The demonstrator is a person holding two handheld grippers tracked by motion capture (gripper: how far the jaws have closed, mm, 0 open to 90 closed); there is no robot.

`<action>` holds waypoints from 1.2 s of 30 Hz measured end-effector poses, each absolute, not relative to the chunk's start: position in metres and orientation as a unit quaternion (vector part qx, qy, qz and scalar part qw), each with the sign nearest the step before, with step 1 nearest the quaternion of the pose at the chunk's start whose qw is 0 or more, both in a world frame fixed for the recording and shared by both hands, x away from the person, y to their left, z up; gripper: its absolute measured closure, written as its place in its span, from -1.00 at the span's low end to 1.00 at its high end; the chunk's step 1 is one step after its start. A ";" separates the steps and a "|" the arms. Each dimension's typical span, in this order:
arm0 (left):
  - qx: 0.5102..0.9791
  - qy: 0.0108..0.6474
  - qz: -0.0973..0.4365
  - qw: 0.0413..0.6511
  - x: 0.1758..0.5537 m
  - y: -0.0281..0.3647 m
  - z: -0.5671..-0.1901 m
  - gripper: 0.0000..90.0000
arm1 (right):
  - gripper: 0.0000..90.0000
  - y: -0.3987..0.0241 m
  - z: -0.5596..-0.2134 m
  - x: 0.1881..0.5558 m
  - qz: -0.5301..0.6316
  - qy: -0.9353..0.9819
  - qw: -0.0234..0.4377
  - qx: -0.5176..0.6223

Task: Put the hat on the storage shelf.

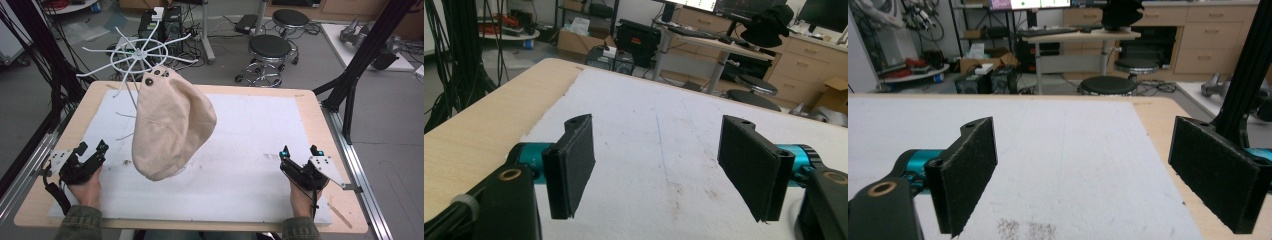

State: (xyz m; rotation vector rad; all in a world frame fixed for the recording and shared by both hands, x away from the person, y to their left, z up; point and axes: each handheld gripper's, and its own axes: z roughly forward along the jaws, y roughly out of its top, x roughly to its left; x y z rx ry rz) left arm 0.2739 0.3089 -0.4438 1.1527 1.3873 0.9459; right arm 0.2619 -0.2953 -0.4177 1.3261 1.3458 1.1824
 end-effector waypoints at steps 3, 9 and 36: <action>0.484 0.580 0.395 0.522 0.274 0.309 -0.444 -0.31 | -0.75 -0.293 -0.424 0.266 0.473 0.544 0.431 0.542; 0.481 0.582 0.396 0.522 0.273 0.310 -0.445 -0.31 | -0.75 -0.291 -0.427 0.265 0.465 0.548 0.432 0.545; 0.487 0.581 0.395 0.520 0.274 0.309 -0.445 -0.31 | -0.75 -0.291 -0.426 0.264 0.468 0.543 0.434 0.545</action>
